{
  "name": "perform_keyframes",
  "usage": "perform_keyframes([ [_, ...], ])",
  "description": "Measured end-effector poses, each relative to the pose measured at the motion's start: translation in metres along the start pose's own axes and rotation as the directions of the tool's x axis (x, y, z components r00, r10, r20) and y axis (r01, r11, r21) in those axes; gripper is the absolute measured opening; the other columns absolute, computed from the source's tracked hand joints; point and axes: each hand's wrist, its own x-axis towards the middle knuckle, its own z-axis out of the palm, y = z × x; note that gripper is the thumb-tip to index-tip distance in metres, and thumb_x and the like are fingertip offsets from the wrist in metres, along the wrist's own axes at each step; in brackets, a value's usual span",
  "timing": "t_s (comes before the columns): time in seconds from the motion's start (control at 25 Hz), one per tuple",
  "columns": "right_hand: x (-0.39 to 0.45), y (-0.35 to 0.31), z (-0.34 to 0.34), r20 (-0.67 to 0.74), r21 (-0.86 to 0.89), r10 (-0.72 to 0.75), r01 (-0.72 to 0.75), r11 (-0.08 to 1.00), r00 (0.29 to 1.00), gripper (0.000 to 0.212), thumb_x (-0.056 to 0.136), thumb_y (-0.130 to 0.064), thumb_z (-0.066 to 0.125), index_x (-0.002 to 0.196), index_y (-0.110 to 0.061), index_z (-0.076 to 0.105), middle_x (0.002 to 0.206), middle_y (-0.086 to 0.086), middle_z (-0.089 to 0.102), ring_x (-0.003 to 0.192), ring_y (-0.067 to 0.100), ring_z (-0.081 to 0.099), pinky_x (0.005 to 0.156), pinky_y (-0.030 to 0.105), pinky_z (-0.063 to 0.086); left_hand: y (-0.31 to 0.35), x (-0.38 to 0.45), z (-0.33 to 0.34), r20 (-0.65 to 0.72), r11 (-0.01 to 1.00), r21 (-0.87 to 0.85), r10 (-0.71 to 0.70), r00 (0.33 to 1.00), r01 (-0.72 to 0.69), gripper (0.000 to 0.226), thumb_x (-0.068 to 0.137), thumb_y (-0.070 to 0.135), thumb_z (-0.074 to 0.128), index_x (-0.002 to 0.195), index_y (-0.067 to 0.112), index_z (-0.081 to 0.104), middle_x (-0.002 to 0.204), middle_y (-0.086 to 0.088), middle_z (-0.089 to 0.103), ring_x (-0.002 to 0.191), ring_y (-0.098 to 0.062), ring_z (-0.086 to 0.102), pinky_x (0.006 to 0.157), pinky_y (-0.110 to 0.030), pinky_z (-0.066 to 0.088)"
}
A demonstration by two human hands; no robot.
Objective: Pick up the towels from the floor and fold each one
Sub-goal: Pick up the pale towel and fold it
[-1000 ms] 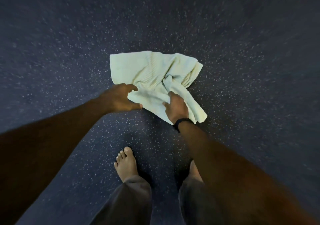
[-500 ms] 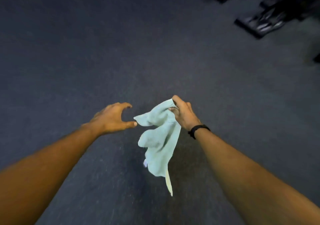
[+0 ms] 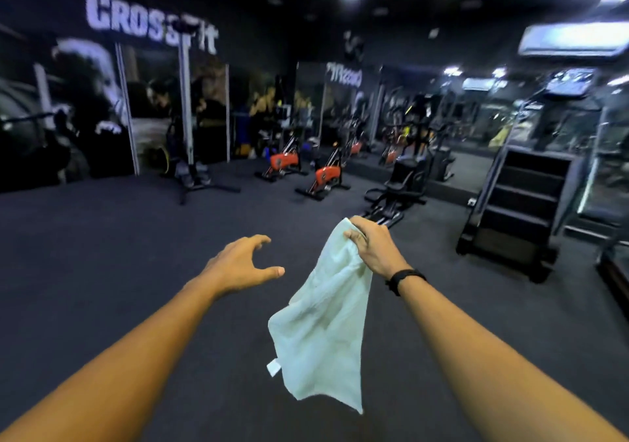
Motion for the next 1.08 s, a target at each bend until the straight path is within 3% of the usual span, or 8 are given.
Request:
perform_keyframes([
  [0.2, -0.014, -0.02, -0.123, -0.173, -0.179, -0.018, -0.013, 0.984, 0.985, 0.03, 0.097, -0.017, 0.05, 0.07, -0.02, 0.038, 0.068, -0.002, 0.043, 0.065, 0.018, 0.041, 0.06, 0.033, 0.029, 0.088, 0.025, -0.034, 0.017, 0.983, -0.055, 0.178, 0.984, -0.177, 0.083, 0.074, 0.062, 0.069, 0.143, 0.028, 0.037, 0.144, 0.0, 0.044, 0.132, -0.022, 0.043, 0.104, -0.046, 0.041],
  [0.36, -0.057, -0.033, -0.203, -0.311, -0.335, 0.02, -0.129, 0.933, 0.95, 0.023, 0.096, -0.017, 0.052, 0.077, -0.005, 0.047, 0.075, 0.011, 0.052, 0.074, 0.029, 0.048, 0.065, 0.04, 0.033, 0.136, 0.03, -0.043, 0.086, 0.946, -0.069, 0.321, 0.943, -0.316, 0.087, 0.073, 0.064, 0.068, 0.145, 0.026, 0.035, 0.146, -0.001, 0.043, 0.133, -0.021, 0.042, 0.106, -0.044, 0.04],
  [0.52, -0.132, -0.055, -0.257, -0.437, -0.389, 0.103, -0.291, 0.874, 0.894, 0.02, 0.095, -0.02, 0.054, 0.08, -0.008, 0.053, 0.075, 0.008, 0.059, 0.076, 0.028, 0.053, 0.069, 0.04, 0.041, 0.181, 0.019, -0.037, 0.196, 0.879, -0.099, 0.476, 0.857, -0.466, 0.118, 0.044, 0.091, 0.056, 0.143, 0.028, 0.038, 0.144, 0.0, 0.045, 0.129, -0.02, 0.046, 0.104, -0.042, 0.041],
  [0.6, -0.182, -0.073, -0.28, -0.509, -0.432, 0.15, -0.403, 0.807, 0.847, 0.019, 0.094, -0.022, 0.056, 0.08, -0.009, 0.055, 0.076, 0.007, 0.061, 0.076, 0.028, 0.055, 0.07, 0.04, 0.043, 0.208, 0.003, -0.027, 0.233, 0.827, -0.156, 0.562, 0.794, -0.54, 0.112, 0.05, 0.087, 0.06, 0.142, 0.027, 0.039, 0.142, 0.0, 0.047, 0.128, -0.019, 0.047, 0.103, -0.039, 0.042],
  [0.68, -0.238, -0.097, -0.298, -0.588, -0.446, 0.188, -0.509, 0.736, 0.787, 0.019, 0.093, -0.022, 0.058, 0.078, -0.011, 0.054, 0.074, 0.006, 0.06, 0.074, 0.027, 0.054, 0.067, 0.04, 0.042, 0.236, -0.021, -0.015, 0.265, 0.771, -0.219, 0.637, 0.724, -0.598, 0.09, 0.069, 0.067, 0.069, 0.142, 0.024, 0.04, 0.143, 0.0, 0.046, 0.13, -0.019, 0.046, 0.105, -0.037, 0.04],
  [0.84, -0.358, -0.152, -0.331, -0.719, -0.41, 0.275, -0.709, 0.574, 0.639, 0.022, 0.092, -0.021, 0.058, 0.074, -0.01, 0.051, 0.07, 0.006, 0.056, 0.073, 0.027, 0.053, 0.064, 0.037, 0.037, 0.3, -0.077, 0.019, 0.308, 0.656, -0.311, 0.754, 0.58, -0.687, 0.096, 0.06, 0.076, 0.067, 0.139, 0.028, 0.043, 0.138, 0.002, 0.051, 0.126, -0.016, 0.049, 0.104, -0.038, 0.042],
  [0.96, -0.455, -0.206, -0.347, -0.796, -0.34, 0.318, -0.815, 0.469, 0.515, 0.024, 0.094, -0.02, 0.057, 0.072, -0.013, 0.05, 0.067, 0.0, 0.049, 0.071, 0.022, 0.048, 0.064, 0.035, 0.033, 0.355, -0.144, 0.047, 0.336, 0.536, -0.392, 0.84, 0.426, -0.748, 0.098, 0.057, 0.077, 0.062, 0.138, 0.027, 0.044, 0.136, 0.002, 0.053, 0.126, -0.016, 0.049, 0.105, -0.037, 0.041],
  [1.08, -0.546, -0.265, -0.357, -0.856, -0.277, 0.318, -0.88, 0.386, 0.408, 0.017, 0.095, -0.021, 0.056, 0.079, -0.013, 0.057, 0.075, 0.003, 0.058, 0.076, 0.022, 0.052, 0.068, 0.036, 0.038, 0.406, -0.227, 0.062, 0.333, 0.39, -0.461, 0.909, 0.251, -0.797, 0.08, 0.072, 0.06, 0.071, 0.138, 0.022, 0.046, 0.138, 0.001, 0.052, 0.125, -0.015, 0.051, 0.105, -0.03, 0.039],
])
